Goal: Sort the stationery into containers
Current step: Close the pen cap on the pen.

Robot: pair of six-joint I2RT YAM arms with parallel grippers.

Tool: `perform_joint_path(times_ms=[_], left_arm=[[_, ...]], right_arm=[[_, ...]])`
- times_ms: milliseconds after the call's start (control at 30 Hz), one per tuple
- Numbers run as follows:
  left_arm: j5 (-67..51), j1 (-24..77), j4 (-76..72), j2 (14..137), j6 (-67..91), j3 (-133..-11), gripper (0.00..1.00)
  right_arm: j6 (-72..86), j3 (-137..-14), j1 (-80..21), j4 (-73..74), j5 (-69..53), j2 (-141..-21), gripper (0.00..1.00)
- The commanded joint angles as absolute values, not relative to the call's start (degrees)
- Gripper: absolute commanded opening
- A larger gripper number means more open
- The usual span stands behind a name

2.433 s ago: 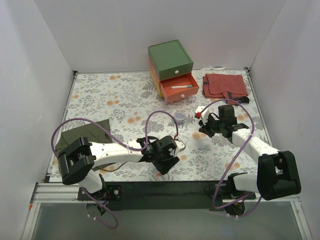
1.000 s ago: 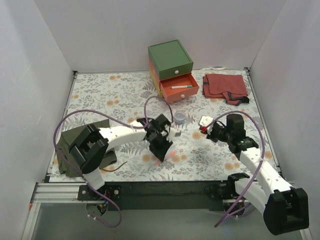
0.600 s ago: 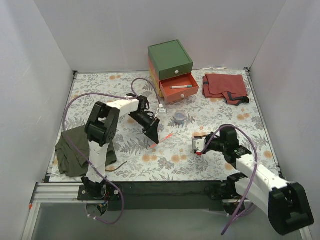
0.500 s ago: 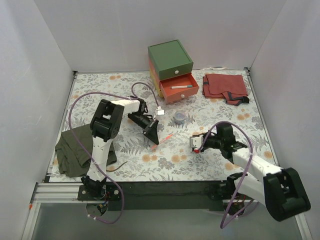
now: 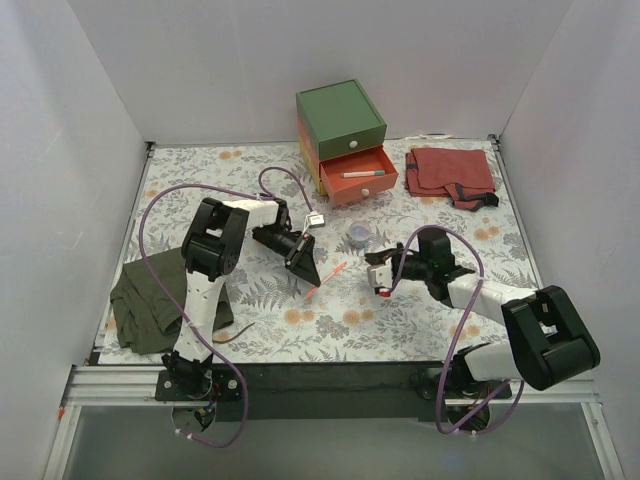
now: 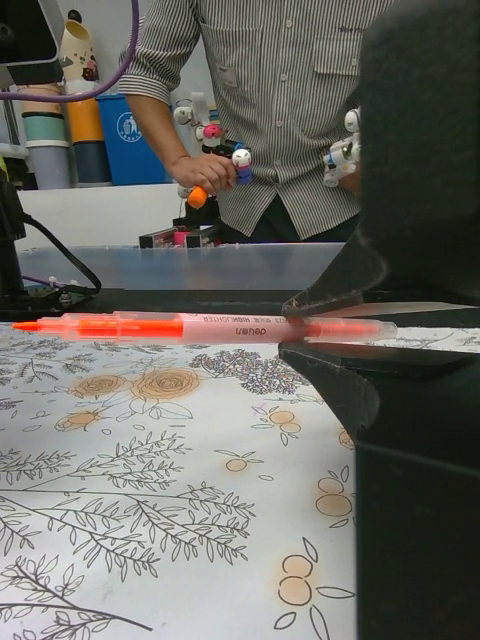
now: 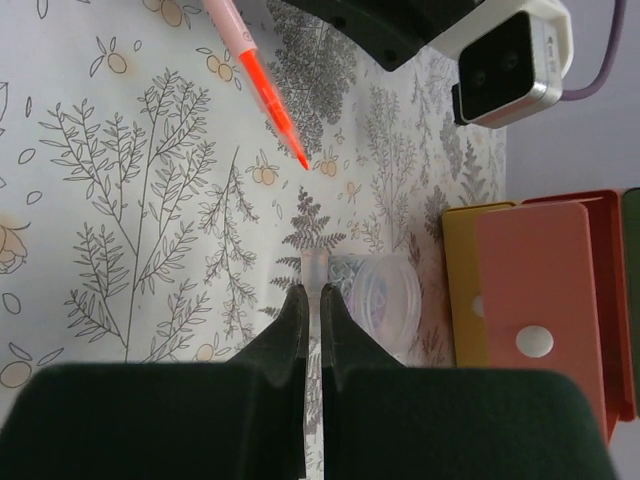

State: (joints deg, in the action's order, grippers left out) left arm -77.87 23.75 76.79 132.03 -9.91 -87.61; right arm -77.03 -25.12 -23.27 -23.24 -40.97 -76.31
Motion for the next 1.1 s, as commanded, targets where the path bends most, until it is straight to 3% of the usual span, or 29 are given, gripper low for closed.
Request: perform_joint_path(times_ms=[0, 667, 1067], left_arm=[[-80.07, 23.64, 79.89, 131.31, -11.86, -87.01, 0.0], [-81.21, 23.73, 79.81, 132.45, -15.91, -84.73, 0.0], [-81.21, 23.73, 79.81, 132.8, -16.17, -84.64, 0.0]], right_arm=[[-78.92, -27.86, -24.43, -26.81, -45.61, -76.73, 0.01], [-92.55, -30.67, -28.56, -25.31, -45.36, -82.97, 0.01], [-98.52, -31.82, -29.79, -17.14, -43.51, -82.71, 0.01]])
